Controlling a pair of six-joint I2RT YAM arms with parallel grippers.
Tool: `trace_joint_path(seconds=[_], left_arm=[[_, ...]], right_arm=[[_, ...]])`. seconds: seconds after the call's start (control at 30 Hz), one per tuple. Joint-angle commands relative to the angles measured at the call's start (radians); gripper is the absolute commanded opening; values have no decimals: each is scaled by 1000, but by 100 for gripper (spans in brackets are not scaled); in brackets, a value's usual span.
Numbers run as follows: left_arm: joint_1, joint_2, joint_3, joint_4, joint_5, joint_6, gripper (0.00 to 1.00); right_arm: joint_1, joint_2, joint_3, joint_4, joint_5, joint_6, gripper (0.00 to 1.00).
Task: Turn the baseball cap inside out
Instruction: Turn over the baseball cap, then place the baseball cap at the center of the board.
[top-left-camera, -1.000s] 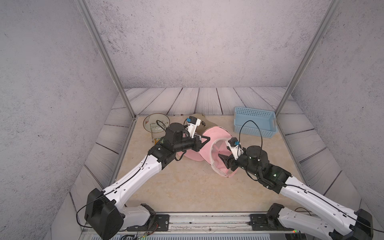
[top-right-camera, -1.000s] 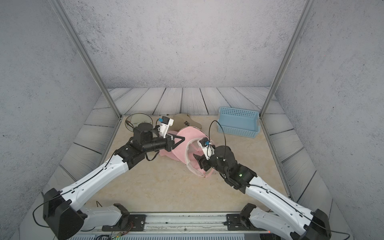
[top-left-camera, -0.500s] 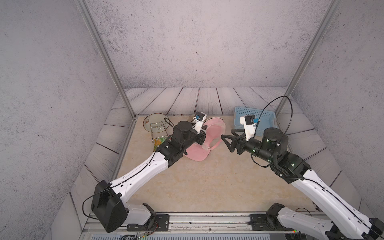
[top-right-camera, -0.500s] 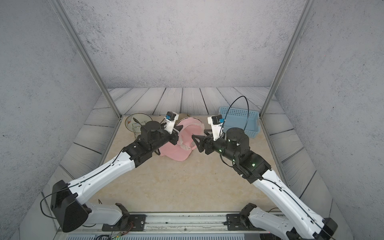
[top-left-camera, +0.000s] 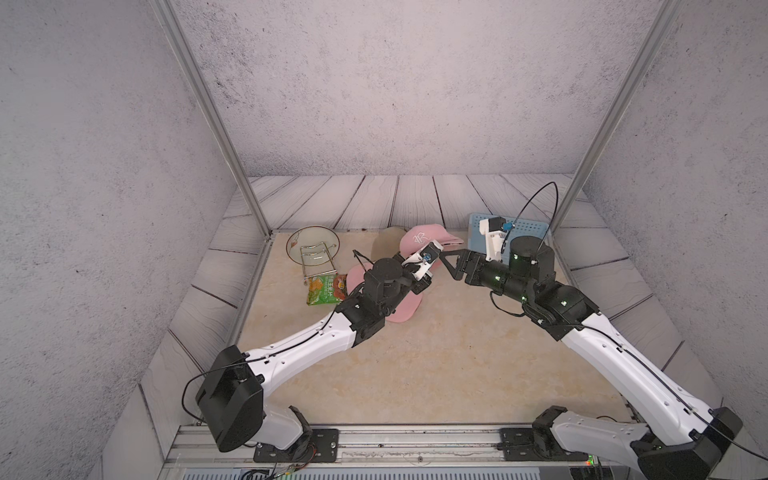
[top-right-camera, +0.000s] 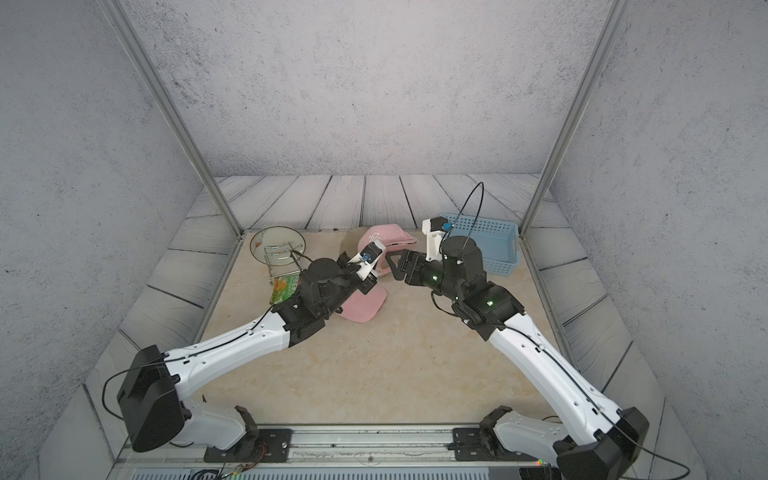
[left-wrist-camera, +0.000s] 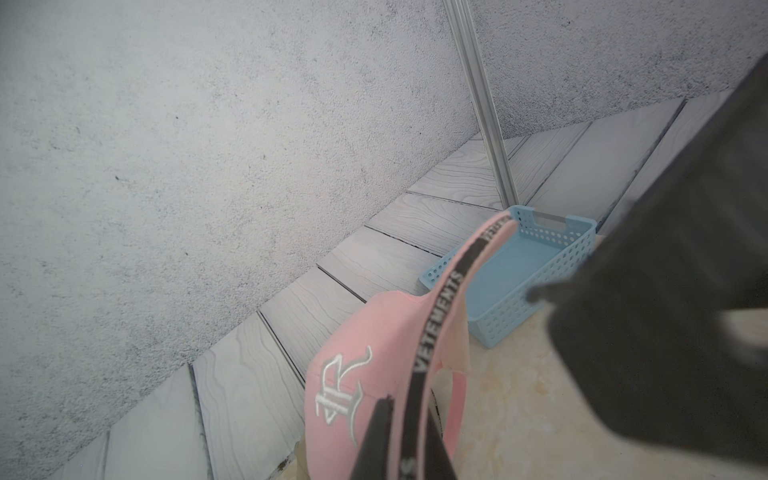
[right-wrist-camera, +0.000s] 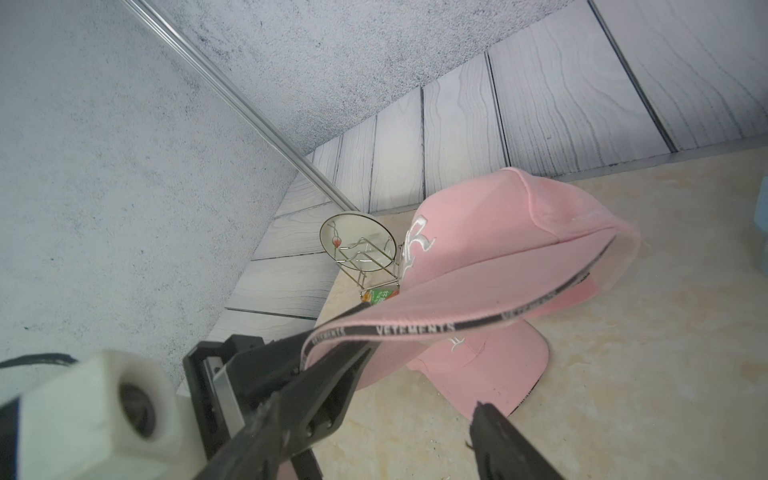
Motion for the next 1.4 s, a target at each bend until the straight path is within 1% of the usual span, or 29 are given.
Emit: trace_joint_path(seconds=[0.0,0.17,0.37,0.6,0.7,0.8,0.83,0.9,0.97,1.03,1.13,1.2,1.27,1.37], left_arm=[[-25,9,-19,118,-14,90,0],[-43,18,-50,175,-21,133,0],[-71,12,-65,207,-27,182,0],[-116,14,-93,272,-57,309,0],[-135,17,-104,288,-63,356,0],[-152,10,-116,301,-65,379,0],[-160,3,-123,306,-61,389,2],[-167,-11,-132,310,-57,393,12],[-171,-31,-137,295,-47,388,28],[-172,-58,-140,270,-44,370,41],[-173,-124,-148,195,-37,320,57],[-171,-202,-160,133,-53,234,68],[-168,-289,-175,59,-67,117,74],[-162,-405,-199,-41,-75,2,78]], right_arm=[[-16,9,-2,59,-4,72,74],[-34,11,-27,85,4,109,73],[-55,39,-38,83,-4,146,67],[-66,46,-63,120,-15,177,59],[-69,46,-73,126,-20,180,54],[-72,44,-86,127,-16,179,46],[-76,41,-94,128,-14,179,39],[-83,36,-105,127,-12,177,27],[-89,24,-119,126,-6,173,14],[-98,13,-131,128,-2,166,6],[-112,-4,-152,134,-19,158,2],[-118,-15,-173,162,-49,143,0],[-120,-20,-184,176,-82,109,0],[-120,-10,-183,184,-198,28,0]])
